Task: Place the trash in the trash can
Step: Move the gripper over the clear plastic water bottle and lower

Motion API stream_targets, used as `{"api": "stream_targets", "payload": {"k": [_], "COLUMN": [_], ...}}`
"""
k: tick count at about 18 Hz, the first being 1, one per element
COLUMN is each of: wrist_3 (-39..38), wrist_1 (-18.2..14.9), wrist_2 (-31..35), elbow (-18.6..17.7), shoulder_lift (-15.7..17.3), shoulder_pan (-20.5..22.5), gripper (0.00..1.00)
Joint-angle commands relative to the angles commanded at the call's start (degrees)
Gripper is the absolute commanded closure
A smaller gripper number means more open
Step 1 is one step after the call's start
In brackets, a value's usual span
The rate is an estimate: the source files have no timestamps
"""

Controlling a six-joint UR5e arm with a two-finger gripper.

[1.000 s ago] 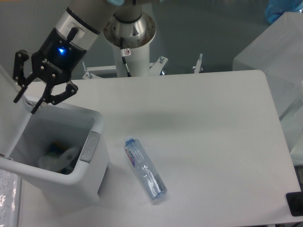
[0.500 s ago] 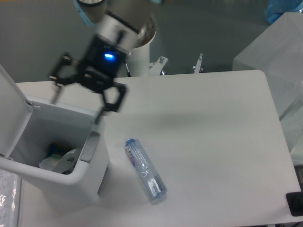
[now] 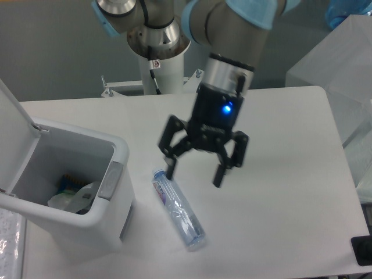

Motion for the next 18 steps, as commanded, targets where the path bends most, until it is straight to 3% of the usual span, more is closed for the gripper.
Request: {"api": "stream_targets", "payload": {"k": [6,10,18], "wrist_3": [-2.55,-2.9,-2.03], "wrist_1": [-0.18,-0.18,0.35], "wrist_2": [7.2,11.59,15.9], "elbow": [0.43,-1.58,-2.11], "shoulder_lift": [-4.21,-6.85,-12.39], "shoulder_pan": [-0.35,-1.58,-4.83], "gripper": [0.0,0.0,0.0]}}
